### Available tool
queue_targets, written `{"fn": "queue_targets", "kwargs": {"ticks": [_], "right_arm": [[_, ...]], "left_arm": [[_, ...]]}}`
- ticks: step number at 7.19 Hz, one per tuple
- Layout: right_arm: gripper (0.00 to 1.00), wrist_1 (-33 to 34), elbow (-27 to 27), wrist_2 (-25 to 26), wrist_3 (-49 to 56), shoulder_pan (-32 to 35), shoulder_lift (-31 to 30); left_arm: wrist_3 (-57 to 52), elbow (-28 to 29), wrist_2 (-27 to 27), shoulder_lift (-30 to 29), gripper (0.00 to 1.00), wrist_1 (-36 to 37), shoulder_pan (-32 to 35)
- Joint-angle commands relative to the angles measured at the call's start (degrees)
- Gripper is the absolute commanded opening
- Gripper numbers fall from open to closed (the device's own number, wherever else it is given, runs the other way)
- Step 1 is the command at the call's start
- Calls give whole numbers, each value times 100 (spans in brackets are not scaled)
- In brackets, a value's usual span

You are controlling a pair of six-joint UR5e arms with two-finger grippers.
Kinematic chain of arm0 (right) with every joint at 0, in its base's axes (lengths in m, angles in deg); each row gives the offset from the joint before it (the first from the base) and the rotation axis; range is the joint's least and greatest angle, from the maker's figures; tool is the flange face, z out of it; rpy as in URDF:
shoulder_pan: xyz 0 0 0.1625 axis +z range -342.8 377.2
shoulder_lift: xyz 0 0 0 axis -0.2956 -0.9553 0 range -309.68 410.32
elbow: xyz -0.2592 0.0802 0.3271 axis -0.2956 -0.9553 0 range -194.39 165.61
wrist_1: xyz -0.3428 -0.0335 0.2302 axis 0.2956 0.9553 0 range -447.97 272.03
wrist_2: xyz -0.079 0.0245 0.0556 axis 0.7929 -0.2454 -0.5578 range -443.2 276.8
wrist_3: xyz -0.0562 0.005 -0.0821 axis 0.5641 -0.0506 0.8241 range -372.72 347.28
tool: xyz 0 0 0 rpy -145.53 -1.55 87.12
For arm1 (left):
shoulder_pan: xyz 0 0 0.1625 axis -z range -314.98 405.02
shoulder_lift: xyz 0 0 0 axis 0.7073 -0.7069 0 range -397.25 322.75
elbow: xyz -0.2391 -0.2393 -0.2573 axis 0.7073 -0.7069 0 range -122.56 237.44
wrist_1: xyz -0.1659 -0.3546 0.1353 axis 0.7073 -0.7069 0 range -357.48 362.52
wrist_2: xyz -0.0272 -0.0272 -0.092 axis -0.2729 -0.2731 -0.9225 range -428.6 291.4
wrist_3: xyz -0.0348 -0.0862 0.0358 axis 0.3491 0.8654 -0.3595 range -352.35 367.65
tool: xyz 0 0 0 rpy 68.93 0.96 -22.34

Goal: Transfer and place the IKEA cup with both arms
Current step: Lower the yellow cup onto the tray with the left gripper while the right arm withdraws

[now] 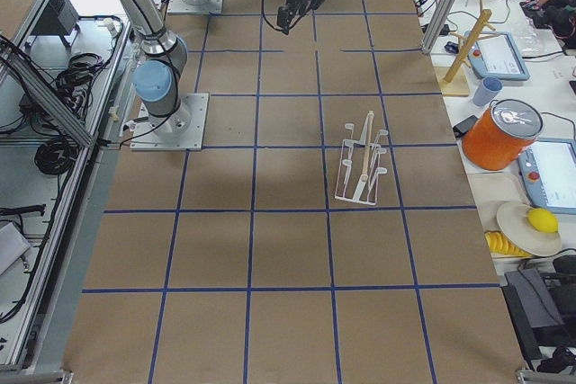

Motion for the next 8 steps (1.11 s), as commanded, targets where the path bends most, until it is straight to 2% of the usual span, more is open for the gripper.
{"fn": "queue_targets", "kwargs": {"ticks": [1,2,3,4,5,6,7,8], "right_arm": [[100,1181,741,381,454,314,-61],[100,1465,927,442,683,323,-209],[100,1468,1016,434,729,323,-306],[100,1329,921,320,833,323,-316],[100,657,616,163,861,315,-351],[100,-89,73,170,939,306,-256],[100,-340,-193,170,1105,306,-141],[100,-360,-196,161,1133,306,-123]], "left_arm": [[-275,-698,-6,371,0,214,-166],[-580,-813,-15,434,0,179,-280],[-784,-1005,-23,487,0,187,-585],[-951,-1303,-250,565,0,205,-858],[-1092,-1497,-287,627,0,231,-1000],[-1076,-1734,-296,697,0,266,-1019],[-1119,-1998,-305,681,0,884,-1036],[-1128,-2270,-305,689,0,1326,-1037]]}}
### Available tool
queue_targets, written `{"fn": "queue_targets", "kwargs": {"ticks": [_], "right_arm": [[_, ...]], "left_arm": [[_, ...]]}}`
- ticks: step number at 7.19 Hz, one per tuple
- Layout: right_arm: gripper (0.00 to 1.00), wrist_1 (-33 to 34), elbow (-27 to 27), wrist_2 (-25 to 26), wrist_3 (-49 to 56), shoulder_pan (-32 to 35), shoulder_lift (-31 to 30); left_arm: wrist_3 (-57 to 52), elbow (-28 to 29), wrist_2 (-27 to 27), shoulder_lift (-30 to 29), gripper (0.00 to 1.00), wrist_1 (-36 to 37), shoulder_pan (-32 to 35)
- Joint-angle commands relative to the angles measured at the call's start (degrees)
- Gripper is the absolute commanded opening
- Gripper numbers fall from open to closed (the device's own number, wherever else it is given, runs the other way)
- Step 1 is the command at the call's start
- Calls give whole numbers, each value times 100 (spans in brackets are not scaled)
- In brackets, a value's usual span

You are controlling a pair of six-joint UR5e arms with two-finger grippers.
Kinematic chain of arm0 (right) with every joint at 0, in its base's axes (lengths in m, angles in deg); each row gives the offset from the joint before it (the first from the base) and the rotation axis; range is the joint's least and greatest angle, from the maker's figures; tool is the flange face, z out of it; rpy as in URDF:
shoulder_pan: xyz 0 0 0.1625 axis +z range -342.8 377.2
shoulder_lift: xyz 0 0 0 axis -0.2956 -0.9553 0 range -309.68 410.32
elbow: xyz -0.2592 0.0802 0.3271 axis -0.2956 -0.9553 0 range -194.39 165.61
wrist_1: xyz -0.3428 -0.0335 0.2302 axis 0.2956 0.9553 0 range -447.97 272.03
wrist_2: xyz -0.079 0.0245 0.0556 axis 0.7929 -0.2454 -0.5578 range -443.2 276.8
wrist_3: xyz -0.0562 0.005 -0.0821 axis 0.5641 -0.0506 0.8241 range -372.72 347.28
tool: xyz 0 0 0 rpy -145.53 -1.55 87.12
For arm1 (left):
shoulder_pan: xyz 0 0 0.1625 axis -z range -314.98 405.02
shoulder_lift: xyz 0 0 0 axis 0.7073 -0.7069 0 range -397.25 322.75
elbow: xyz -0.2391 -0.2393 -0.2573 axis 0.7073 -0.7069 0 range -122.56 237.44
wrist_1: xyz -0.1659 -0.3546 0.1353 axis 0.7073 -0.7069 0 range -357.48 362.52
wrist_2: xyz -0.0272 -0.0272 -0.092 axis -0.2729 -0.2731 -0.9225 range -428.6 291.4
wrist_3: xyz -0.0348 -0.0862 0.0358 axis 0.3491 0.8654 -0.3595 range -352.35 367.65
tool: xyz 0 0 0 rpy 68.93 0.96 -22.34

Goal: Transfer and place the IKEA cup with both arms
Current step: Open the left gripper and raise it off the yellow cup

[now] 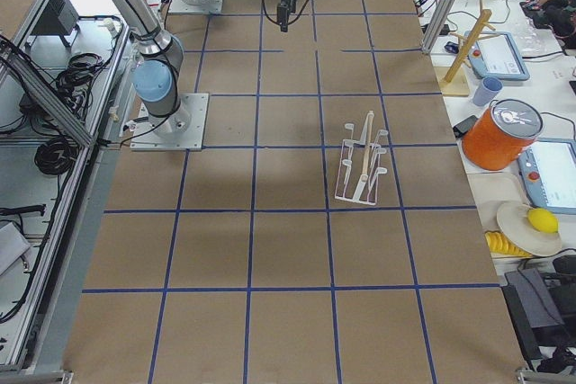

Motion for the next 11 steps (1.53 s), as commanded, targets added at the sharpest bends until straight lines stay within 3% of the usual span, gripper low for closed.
{"fn": "queue_targets", "kwargs": {"ticks": [1,2,4,7,8,9,11], "right_arm": [[100,-174,-168,-14,220,-2,53],[100,-208,-229,73,239,-2,62],[100,-217,-177,109,230,-11,18],[100,-147,-177,39,230,-11,18],[100,-130,-177,39,239,-2,18],[100,-121,-186,73,239,-11,18],[100,-129,-203,74,239,-2,26]], "left_arm": [[-3,-470,-17,-13,0,830,-18],[145,-680,-26,-100,0,1390,-27],[86,-972,-17,-83,0,1816,-237],[156,-998,-26,-171,4,1826,-344],[164,-964,-165,-180,82,1879,-344],[365,-937,-288,-110,100,1905,-344],[630,-605,-264,162,100,1748,-90]]}}
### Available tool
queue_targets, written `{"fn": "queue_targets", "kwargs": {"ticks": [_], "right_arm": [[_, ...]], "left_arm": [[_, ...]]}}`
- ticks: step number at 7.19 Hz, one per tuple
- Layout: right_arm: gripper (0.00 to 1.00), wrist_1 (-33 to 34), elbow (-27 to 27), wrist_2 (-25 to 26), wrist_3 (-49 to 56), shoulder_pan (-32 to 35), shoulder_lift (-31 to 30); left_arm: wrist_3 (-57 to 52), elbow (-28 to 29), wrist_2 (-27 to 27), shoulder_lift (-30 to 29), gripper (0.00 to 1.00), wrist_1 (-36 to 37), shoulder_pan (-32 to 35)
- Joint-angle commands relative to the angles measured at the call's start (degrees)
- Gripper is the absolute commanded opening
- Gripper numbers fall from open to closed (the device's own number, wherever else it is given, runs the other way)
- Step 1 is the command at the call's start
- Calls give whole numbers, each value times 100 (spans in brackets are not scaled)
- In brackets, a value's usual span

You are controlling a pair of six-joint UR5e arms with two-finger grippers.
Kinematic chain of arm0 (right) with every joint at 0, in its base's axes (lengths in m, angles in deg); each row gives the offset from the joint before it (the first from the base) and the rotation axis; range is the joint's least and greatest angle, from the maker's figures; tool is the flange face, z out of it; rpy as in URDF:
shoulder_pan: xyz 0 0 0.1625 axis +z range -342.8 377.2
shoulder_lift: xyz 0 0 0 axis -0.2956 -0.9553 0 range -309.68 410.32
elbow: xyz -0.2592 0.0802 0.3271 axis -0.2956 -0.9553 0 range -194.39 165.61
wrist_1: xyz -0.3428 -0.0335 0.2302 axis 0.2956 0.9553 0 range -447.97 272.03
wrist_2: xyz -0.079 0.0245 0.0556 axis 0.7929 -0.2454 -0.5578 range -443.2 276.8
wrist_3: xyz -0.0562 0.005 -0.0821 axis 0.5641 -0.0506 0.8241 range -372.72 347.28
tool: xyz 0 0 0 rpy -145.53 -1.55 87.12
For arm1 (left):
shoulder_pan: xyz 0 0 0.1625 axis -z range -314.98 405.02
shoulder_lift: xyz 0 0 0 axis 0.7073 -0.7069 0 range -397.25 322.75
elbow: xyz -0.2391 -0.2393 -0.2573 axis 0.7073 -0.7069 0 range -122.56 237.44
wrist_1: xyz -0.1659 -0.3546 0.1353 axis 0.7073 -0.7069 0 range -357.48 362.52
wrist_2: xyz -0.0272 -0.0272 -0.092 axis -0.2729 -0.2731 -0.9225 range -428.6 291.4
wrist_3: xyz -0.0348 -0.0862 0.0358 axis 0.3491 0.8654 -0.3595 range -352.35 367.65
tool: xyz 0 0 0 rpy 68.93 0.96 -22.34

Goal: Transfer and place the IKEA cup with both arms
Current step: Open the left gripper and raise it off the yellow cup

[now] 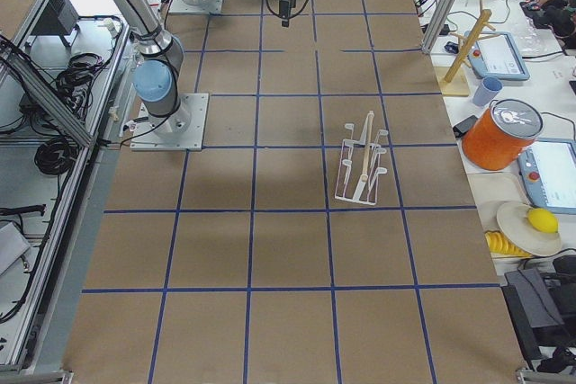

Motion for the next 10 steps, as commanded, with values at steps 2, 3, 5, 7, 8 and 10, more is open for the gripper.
{"fn": "queue_targets", "kwargs": {"ticks": [2,3,5,7,8,10], "right_arm": [[100,-5,7,4,0,6,4],[100,-5,-1,-4,9,6,4],[100,-31,-54,-39,569,-37,48],[100,-40,-54,-57,572,-38,56],[100,-48,-45,-74,563,-38,56],[100,-49,-54,-83,563,-38,56]], "left_arm": [[618,844,57,708,100,-1392,734],[1187,1422,14,972,100,-2374,1137],[3301,2722,-4,1002,100,-3846,2689],[4722,3316,-65,913,100,-4387,4053],[4935,3352,-92,887,100,-4336,4608],[4912,3964,-13,477,100,-4327,4833]]}}
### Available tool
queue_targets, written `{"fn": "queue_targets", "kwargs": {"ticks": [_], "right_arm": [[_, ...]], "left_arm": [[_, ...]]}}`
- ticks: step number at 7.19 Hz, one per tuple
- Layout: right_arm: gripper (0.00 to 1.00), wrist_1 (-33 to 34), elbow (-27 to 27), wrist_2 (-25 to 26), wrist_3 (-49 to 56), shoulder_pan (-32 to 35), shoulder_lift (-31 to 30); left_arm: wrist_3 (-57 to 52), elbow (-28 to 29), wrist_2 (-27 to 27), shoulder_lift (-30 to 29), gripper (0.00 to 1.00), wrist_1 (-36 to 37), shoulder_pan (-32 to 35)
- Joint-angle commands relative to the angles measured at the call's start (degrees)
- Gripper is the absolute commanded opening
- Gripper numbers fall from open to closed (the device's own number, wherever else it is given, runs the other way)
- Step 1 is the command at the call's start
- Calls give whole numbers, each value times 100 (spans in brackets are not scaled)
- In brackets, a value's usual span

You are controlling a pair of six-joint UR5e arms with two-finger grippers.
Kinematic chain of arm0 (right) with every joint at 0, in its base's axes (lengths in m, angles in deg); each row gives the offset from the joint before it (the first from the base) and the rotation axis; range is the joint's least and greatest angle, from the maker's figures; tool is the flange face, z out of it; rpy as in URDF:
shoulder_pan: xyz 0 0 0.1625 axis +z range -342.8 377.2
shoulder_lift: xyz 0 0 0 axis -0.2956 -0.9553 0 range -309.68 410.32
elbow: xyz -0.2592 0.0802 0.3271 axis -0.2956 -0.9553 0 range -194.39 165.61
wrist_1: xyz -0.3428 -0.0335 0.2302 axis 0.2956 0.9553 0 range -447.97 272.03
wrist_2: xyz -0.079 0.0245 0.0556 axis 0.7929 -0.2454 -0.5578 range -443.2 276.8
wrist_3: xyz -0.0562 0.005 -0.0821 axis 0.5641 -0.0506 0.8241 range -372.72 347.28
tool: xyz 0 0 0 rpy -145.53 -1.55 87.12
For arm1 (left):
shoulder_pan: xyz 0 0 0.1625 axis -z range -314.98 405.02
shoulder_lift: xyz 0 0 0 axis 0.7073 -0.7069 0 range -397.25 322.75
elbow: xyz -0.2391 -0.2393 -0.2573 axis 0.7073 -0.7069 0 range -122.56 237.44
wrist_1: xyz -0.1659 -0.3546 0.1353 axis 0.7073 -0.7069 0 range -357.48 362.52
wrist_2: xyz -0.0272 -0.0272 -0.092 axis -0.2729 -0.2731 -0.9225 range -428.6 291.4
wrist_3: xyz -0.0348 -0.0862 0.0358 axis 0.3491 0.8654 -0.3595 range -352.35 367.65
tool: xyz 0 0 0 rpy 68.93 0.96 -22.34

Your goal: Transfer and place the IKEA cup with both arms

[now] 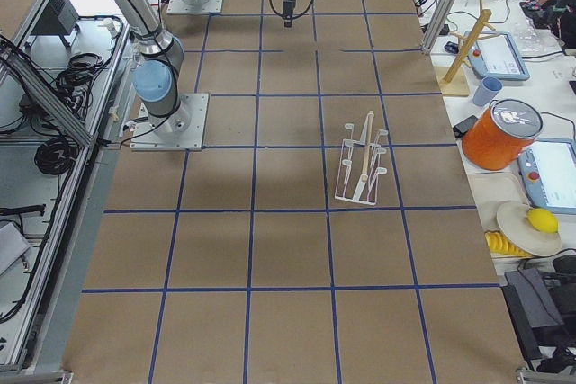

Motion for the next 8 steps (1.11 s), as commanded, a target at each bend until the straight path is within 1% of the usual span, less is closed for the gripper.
{"fn": "queue_targets", "kwargs": {"ticks": [1,3,4,6,7,8], "right_arm": [[100,-1,-3,-5,1,0,1],[100,-1,-3,3,1,0,1],[100,-1,6,3,1,0,1],[100,-1,24,3,1,0,-8],[100,-1,32,-5,1,0,-8],[100,-1,24,-5,1,0,-8]], "left_arm": [[-10,874,68,-665,100,-6,157],[-264,1535,51,-1299,100,-15,-481],[-552,1616,59,-1467,100,-15,-572],[-625,1476,77,-1363,100,-6,-555],[-625,1563,16,-1433,100,-15,-555],[-660,1399,42,-1277,100,-15,-520]]}}
